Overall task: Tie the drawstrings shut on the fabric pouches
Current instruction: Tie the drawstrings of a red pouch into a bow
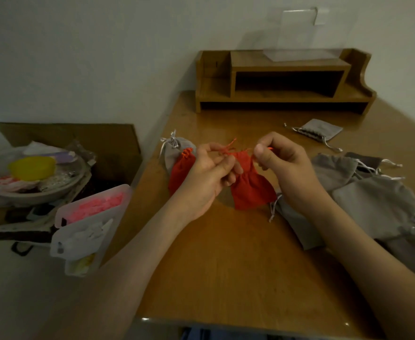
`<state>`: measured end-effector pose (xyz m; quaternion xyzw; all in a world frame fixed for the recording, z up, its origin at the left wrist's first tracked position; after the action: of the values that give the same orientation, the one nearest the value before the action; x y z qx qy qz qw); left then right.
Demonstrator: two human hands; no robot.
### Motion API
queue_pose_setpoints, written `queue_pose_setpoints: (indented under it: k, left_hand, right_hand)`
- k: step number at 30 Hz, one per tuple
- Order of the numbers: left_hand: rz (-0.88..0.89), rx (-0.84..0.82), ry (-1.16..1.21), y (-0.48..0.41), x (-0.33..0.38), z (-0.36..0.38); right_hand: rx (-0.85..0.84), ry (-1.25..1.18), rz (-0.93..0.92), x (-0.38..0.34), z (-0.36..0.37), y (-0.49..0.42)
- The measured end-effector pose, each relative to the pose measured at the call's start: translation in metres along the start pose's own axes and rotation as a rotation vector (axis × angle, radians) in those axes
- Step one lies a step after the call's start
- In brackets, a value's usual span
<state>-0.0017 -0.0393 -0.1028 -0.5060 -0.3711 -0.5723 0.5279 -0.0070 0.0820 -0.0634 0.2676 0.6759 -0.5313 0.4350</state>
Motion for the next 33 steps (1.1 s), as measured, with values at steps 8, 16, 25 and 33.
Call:
queue_pose_setpoints:
  k: [8,16,25,33]
  left_hand:
    - [-0.142,-0.234,-0.106,0.007,-0.011,0.023]
    - [-0.104,-0.361,-0.205,0.015,-0.010,0.034]
    - [-0.041,-0.174,-0.185,0.005,-0.003,0.019]
    - [-0.023,0.073,-0.189,-0.003,-0.003,-0.009]
  right_hand:
    - [-0.083,0.092,-0.010,0.004,0.011,0.000]
    - [-0.087,0.071,0.053,0.010,0.014,0.001]
    - [-0.187,-0.238,0.328,0.031,0.024,0.007]
    - [-0.102,0.029,0.349,0.037,0.010,0.003]
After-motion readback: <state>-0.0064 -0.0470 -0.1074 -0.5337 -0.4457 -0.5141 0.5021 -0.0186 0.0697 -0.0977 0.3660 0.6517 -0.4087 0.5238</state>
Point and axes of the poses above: each hand's wrist, its own y-axis away from the middle knuckle, its own z-axis out of the palm, x = y × z, the point moved 9 cm from there along -y, towards the middle knuckle, and after that the axes turned 4 degrees about -y, right-handed, at the moved point
